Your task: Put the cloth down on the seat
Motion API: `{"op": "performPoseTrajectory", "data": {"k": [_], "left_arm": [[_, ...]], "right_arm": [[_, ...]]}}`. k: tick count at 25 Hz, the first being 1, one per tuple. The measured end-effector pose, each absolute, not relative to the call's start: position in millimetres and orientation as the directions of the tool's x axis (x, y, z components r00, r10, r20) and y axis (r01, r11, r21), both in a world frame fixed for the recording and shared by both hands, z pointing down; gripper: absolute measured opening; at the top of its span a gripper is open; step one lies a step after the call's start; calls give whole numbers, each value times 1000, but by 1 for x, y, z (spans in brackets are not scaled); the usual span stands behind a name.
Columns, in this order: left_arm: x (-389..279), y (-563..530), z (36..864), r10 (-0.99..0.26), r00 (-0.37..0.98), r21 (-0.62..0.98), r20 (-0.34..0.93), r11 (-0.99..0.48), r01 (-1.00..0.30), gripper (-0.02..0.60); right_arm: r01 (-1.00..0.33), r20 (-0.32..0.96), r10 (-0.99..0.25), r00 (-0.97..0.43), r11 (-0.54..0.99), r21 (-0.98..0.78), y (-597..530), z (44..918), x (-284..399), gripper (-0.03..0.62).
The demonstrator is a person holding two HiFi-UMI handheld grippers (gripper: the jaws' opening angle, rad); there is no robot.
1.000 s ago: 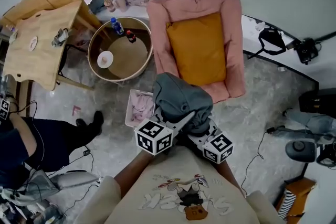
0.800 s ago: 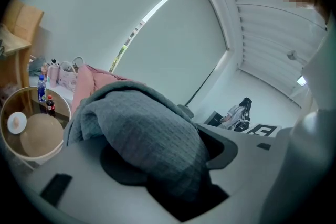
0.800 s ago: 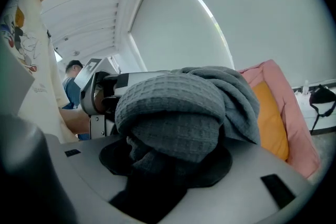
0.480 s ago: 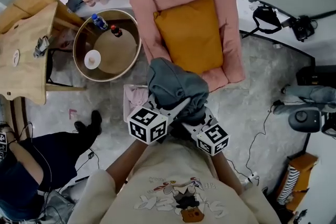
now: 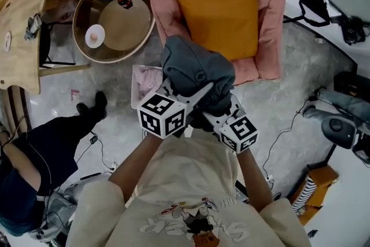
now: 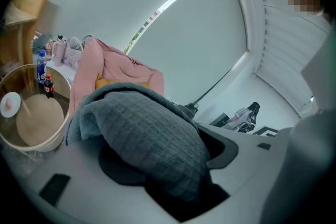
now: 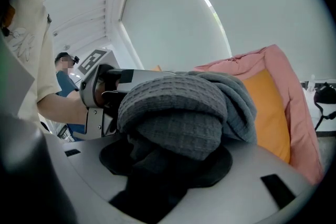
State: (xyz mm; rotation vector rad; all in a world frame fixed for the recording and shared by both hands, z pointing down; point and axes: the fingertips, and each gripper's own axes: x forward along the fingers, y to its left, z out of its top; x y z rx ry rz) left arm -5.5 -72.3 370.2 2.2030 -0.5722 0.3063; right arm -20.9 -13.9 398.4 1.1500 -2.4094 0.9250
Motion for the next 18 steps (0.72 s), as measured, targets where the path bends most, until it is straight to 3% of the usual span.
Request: {"op": "performPoseTrajectory", "data": {"k": [7, 11, 18], "left_arm": [[-3, -113, 420, -371, 827, 660, 422, -500, -561, 312], [-16, -127, 458, -412, 766, 631, 493, -436, -641, 417], [-19, -126, 502, -370, 732, 609, 572, -405, -681, 419]], "right_arm": [[-729, 504, -528, -684, 519, -446, -53, 448, -9, 244], [-711, 513, -493, -703, 523, -471, -75, 489, -1, 238], [-704, 524, -471, -710, 472, -531, -106, 547, 16, 230]]}}
